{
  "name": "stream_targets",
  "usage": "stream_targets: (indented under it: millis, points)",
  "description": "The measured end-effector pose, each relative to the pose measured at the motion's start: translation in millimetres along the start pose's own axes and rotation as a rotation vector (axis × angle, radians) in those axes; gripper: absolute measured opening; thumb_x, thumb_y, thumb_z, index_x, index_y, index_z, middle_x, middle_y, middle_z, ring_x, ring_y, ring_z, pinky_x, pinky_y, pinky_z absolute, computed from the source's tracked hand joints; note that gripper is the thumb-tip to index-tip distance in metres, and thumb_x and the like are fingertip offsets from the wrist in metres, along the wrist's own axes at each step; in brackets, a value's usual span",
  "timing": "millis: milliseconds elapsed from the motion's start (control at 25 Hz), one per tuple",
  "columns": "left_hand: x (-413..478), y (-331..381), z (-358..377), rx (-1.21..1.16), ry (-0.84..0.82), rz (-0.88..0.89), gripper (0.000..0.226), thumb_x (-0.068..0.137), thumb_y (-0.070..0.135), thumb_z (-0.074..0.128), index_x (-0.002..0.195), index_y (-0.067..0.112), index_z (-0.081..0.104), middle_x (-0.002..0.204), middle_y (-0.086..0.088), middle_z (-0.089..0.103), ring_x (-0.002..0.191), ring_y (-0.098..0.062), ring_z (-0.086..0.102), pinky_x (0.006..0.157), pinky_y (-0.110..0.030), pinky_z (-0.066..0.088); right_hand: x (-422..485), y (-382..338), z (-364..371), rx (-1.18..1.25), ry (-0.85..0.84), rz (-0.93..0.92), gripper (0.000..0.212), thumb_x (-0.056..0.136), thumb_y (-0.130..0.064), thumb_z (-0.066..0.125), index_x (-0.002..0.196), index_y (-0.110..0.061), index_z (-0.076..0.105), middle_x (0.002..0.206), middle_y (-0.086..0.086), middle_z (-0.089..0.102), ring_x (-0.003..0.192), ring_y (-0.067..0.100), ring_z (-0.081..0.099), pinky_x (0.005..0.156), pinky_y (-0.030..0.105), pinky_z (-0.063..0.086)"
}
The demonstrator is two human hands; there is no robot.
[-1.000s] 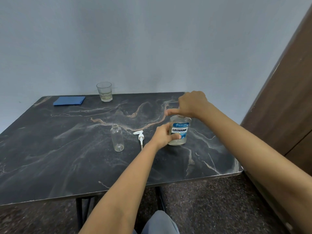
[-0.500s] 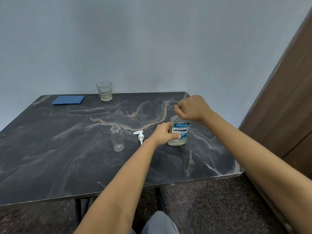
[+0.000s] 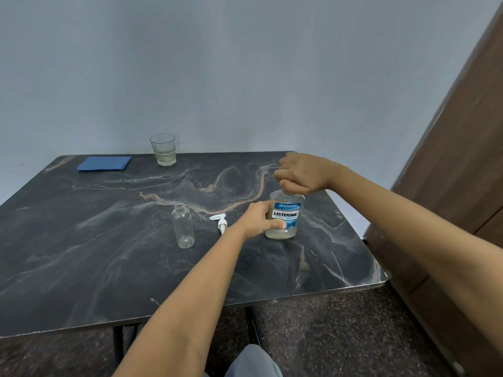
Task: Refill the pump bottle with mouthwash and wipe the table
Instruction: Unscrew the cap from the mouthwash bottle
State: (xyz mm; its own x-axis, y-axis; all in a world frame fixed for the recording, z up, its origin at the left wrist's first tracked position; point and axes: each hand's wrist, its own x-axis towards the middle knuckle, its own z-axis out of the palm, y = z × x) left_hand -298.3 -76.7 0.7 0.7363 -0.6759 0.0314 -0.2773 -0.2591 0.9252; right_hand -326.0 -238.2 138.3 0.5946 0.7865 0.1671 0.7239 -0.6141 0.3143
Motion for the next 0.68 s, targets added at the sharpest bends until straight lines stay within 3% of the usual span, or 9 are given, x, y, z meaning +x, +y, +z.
stream_targets:
  millis: [160,240,320,440,520,600,680]
  points:
    - [-2.6,1.0,3.7,-0.014,0.022,0.004,0.047,0.078,0.010,0.076,0.122,0.012,0.058,0.117,-0.006,0.068,0.109,-0.017,0.063,0.101,-0.039,0.046,-14.6,5.4,-13.5,0.267,-0.136,0.232,0.016,0.087,-0.022,0.058,0.101,-0.014,0.056,0.090,-0.001,0.056,0.084,0.015,0.050,0.078,0.033,0.044]
    - [-3.1,1.2,3.2,-0.020,0.020,-0.007,0.049,0.078,0.009,0.076,0.123,0.012,0.057,0.118,-0.006,0.067,0.110,-0.018,0.063,0.102,-0.040,0.046,-17.0,4.2,-22.4,0.412,-0.173,0.247,0.031,0.080,-0.018,0.061,0.111,-0.020,0.058,0.105,-0.005,0.055,0.095,0.011,0.050,0.085,0.029,0.044]
    - [-4.1,1.8,3.5,-0.010,0.019,-0.012,0.050,0.079,0.010,0.076,0.125,0.010,0.056,0.120,-0.007,0.067,0.110,-0.018,0.063,0.103,-0.040,0.045,-13.5,4.3,-29.2,0.398,-0.236,0.314,0.041,0.084,-0.029,0.062,0.124,-0.031,0.054,0.121,-0.005,0.048,0.104,0.009,0.049,0.089,0.026,0.040]
    - [-5.4,2.7,4.5,0.002,0.028,-0.021,0.053,0.079,0.011,0.076,0.128,0.008,0.054,0.121,-0.008,0.066,0.112,-0.020,0.062,0.104,-0.041,0.044,-5.1,4.2,-35.4,0.215,-0.401,0.432,0.043,0.086,-0.053,0.058,0.124,-0.033,0.056,0.107,-0.001,0.054,0.092,0.014,0.053,0.078,0.030,0.044]
    - [-6.0,3.5,4.2,-0.003,0.028,-0.035,0.054,0.079,0.011,0.077,0.128,0.010,0.054,0.121,-0.007,0.066,0.112,-0.019,0.061,0.104,-0.041,0.044,-0.2,0.1,-36.7,0.236,-0.410,0.425,0.030,0.086,-0.042,0.061,0.111,-0.026,0.063,0.093,0.003,0.060,0.083,0.017,0.055,0.069,0.030,0.046]
    - [-6.5,3.5,4.5,-0.006,0.027,-0.046,0.052,0.079,0.012,0.077,0.125,0.013,0.055,0.120,-0.004,0.066,0.111,-0.016,0.062,0.104,-0.039,0.044,-0.5,-1.8,-40.0,0.292,-0.374,0.384,0.022,0.084,-0.020,0.062,0.105,-0.026,0.065,0.096,-0.001,0.058,0.080,0.014,0.054,0.066,0.021,0.041]
    - [-7.1,2.5,6.0,-0.019,0.033,-0.054,0.049,0.078,0.012,0.077,0.123,0.017,0.056,0.119,-0.002,0.066,0.110,-0.015,0.062,0.104,-0.039,0.045,-9.4,0.2,-45.3,0.400,-0.312,0.380,0.036,0.079,-0.003,0.057,0.099,-0.032,0.065,0.102,-0.007,0.055,0.085,0.008,0.054,0.068,0.014,0.041]
